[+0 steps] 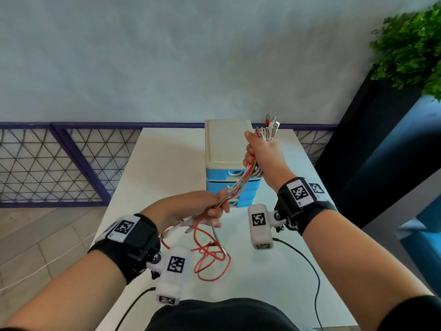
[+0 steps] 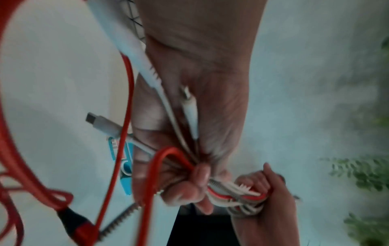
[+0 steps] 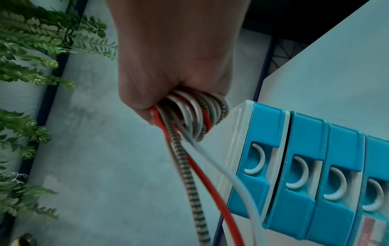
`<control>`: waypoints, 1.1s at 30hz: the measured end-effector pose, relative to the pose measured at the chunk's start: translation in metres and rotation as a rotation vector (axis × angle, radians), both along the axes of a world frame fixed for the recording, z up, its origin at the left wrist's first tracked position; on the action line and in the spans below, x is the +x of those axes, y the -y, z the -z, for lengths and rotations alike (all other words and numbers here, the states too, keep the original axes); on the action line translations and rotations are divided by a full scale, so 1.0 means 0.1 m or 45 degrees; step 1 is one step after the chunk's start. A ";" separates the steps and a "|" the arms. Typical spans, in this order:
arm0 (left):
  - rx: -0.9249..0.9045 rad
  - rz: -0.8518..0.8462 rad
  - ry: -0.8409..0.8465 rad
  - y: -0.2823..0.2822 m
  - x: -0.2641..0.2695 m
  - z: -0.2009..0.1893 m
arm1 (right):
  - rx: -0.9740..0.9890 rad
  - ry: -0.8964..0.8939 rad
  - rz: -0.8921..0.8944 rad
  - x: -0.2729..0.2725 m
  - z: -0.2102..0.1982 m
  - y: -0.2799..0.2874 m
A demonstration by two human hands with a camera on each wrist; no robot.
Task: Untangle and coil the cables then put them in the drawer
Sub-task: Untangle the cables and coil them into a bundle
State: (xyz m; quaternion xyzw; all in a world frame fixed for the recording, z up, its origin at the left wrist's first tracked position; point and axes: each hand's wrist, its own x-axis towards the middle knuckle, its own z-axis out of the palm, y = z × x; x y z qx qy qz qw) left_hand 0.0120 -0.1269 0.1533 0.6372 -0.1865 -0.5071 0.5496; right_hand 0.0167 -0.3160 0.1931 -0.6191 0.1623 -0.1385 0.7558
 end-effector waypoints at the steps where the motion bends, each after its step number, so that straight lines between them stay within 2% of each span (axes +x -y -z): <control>1: 0.025 -0.006 0.005 -0.02 0.02 -0.02 | -0.011 0.003 -0.002 0.00 0.01 0.01; 3: 0.089 -0.025 0.122 -0.05 0.08 -0.03 | -0.038 -0.006 -0.021 0.02 0.04 0.02; 4: 0.141 -0.030 0.266 -0.05 0.12 -0.02 | -0.065 -0.023 -0.050 0.02 0.06 0.03; 8: 0.497 -0.018 1.040 -0.02 0.18 -0.05 | -0.187 -0.148 -0.272 0.00 0.02 0.06; 11: 0.682 -0.012 1.606 0.00 0.20 -0.13 | -0.143 -0.230 -0.466 -0.05 -0.01 0.07; 13: 0.683 0.011 1.793 0.01 0.23 -0.18 | -0.100 -0.271 -0.596 -0.08 -0.01 0.06; 15: 0.629 0.039 1.887 0.03 0.25 -0.21 | -0.166 -0.308 -0.705 -0.10 0.00 0.04; 19: 0.456 0.023 1.899 0.07 0.29 -0.28 | -0.252 -0.383 -0.882 -0.15 -0.04 -0.01; 23: 0.320 -0.002 1.804 0.05 0.28 -0.32 | 0.040 -0.388 -1.091 -0.21 -0.02 -0.08; 25: 0.341 -0.039 1.692 0.05 0.28 -0.31 | 0.014 -0.403 -1.120 -0.24 -0.01 -0.11; 28: 0.515 -0.101 1.439 0.09 0.35 -0.35 | -0.273 -0.399 -1.011 -0.27 0.05 -0.15; 31: 0.687 0.084 1.159 0.09 0.43 -0.44 | -0.379 -0.396 -0.924 -0.26 0.14 -0.15; 33: 0.685 0.191 0.925 0.02 0.46 -0.49 | -0.361 -0.392 -0.873 -0.26 0.17 -0.13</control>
